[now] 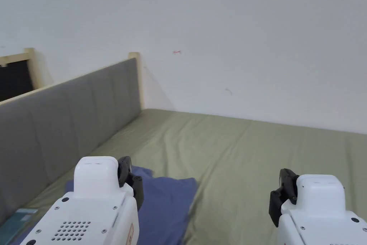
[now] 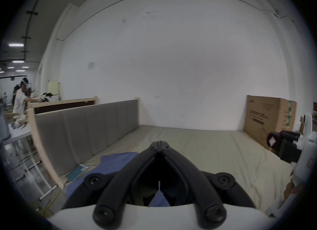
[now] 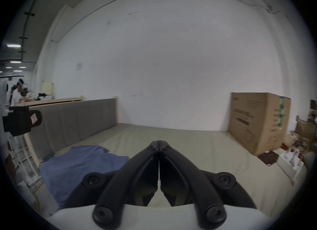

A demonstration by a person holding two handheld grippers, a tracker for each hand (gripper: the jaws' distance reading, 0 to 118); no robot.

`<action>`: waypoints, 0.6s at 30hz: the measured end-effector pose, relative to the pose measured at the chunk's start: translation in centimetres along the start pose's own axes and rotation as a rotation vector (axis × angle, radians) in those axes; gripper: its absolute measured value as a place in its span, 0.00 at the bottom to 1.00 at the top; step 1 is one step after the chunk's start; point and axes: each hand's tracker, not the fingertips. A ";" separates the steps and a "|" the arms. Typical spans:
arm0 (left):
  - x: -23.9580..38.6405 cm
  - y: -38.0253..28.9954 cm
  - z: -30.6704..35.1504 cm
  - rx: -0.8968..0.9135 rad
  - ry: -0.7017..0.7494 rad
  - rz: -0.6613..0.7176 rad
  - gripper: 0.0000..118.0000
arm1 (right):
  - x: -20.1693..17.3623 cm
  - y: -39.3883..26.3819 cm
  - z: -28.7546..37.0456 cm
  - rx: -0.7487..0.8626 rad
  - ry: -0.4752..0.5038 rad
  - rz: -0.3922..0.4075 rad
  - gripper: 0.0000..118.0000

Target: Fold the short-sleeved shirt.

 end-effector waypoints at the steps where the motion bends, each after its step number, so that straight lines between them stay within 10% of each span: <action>1: -1.0 0.0 0.2 -0.009 0.034 -0.001 0.00 | -1.2 -0.2 -0.4 -0.001 0.029 0.010 0.01; 18: -5.1 -7.7 -12.2 -0.412 0.040 0.019 0.00 | -4.6 -2.7 -3.4 -0.116 0.135 -0.040 0.01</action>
